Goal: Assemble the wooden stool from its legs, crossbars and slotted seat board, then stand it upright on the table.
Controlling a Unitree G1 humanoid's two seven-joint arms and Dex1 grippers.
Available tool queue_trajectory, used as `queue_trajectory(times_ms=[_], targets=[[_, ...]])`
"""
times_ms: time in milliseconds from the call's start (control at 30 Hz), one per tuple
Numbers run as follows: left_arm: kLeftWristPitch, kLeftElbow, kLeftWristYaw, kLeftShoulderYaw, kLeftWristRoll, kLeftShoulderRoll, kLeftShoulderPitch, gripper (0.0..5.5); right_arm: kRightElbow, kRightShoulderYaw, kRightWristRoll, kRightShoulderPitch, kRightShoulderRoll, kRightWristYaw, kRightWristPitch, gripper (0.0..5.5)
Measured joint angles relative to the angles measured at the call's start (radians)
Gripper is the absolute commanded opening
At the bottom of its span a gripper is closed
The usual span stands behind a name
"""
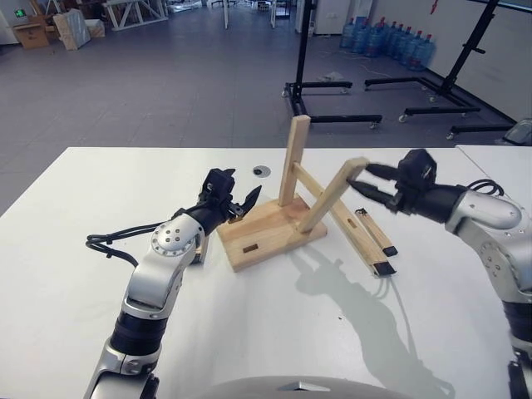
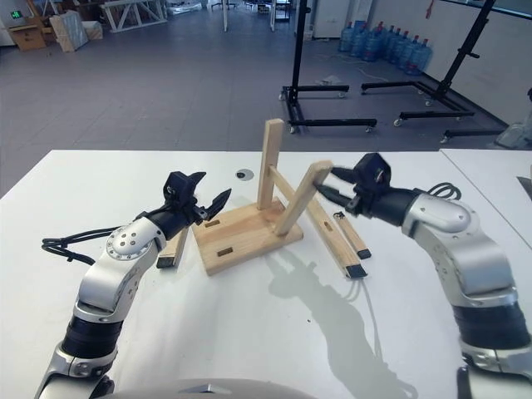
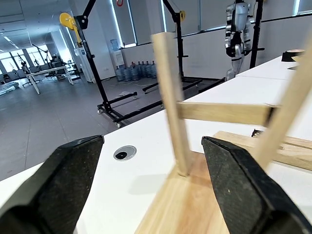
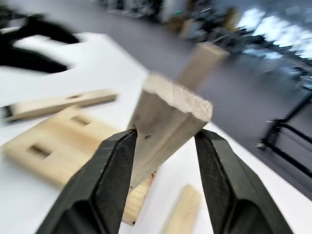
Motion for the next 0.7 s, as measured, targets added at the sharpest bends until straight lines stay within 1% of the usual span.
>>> queue_trajectory(times_ms=[100,233,333,400,633,700], targets=[[-0.007,0.015,-0.007,-0.007,0.004,0.004,-0.001,3.7,-0.032,-0.025,0.012,0.005,0.097,-0.079,-0.006,2.13],[-0.033,0.046,-0.014,-0.008,0.011,0.01,-0.003,3.7,-0.072,-0.052,0.053,0.033,0.195,-0.164,0.036,2.13],[-0.095,0.221,0.011,0.004,0.08,0.039,-0.079,3.7,-0.089,-0.064,0.03,0.058,0.319,-0.317,0.034,2.13],[-0.149,0.326,0.014,0.008,0.117,0.059,-0.137,3.7,-0.087,-0.082,-0.008,0.063,0.367,-0.391,0.009,2.13],[-0.396,0.841,0.041,-0.041,0.252,0.073,-0.363,3.7,-0.049,-0.097,-0.157,0.042,0.456,-0.575,-0.069,2.13],[-0.479,0.979,0.044,-0.081,0.307,0.077,-0.395,3.7,-0.047,-0.087,-0.186,0.045,0.48,-0.597,-0.073,2.13]])
